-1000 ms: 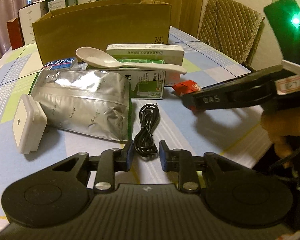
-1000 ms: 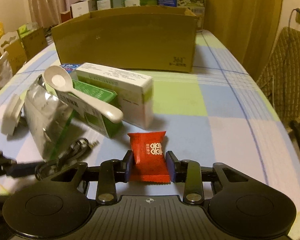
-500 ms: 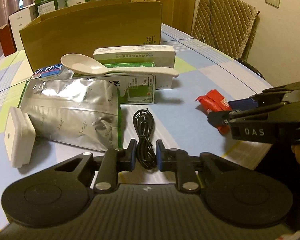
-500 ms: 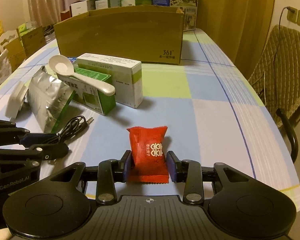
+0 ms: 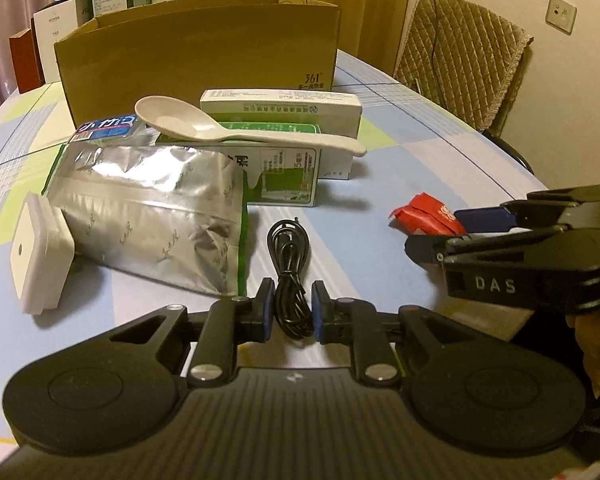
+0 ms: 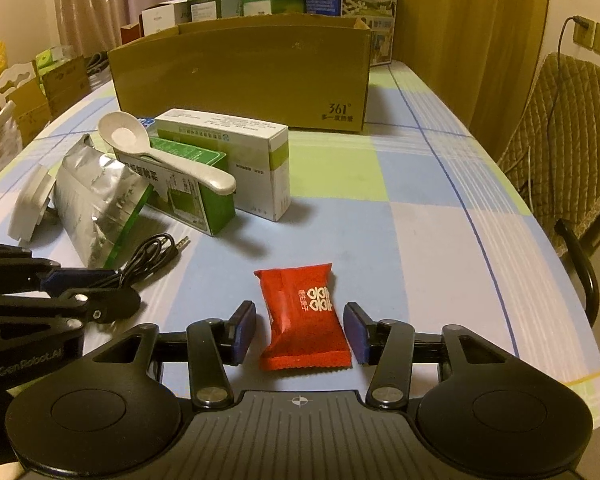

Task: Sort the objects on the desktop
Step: 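Grasp the black cable with the left tool while the right tool grasps the red candy packet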

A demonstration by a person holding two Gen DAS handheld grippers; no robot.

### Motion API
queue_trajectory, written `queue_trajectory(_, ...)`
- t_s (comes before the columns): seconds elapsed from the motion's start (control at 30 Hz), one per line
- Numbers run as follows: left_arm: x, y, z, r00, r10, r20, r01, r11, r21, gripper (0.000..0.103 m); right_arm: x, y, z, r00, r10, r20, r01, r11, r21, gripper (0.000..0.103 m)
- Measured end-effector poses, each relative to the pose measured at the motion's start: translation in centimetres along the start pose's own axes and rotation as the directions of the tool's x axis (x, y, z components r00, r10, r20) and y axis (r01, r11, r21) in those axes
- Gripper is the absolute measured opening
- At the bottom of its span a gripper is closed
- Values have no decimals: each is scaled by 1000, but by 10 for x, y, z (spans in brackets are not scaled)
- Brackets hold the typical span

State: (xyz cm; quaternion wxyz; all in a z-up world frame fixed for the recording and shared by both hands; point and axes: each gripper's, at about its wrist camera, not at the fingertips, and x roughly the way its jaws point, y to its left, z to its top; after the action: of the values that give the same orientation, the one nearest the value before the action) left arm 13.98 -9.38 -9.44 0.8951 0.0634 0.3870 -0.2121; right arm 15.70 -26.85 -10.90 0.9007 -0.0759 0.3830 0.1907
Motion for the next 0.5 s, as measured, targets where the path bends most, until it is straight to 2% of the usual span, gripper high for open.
queue_trajectory(0.17,4,0,3,1000,4,4,-4,1000,-6,23,1,-3,1,1000,-5,5,5,1000,4,46)
queue_trajectory(0.4,10,2,8,1000,12,10,-12,1000,-1,23,2,-2,2,1000,-3,9,3,1000,-1,46)
queue_trajectory(0.5,11,-1,8,1000,19,12,-19,1000,19,13,2,0,1,1000,-4,11,4,1000,-10,46)
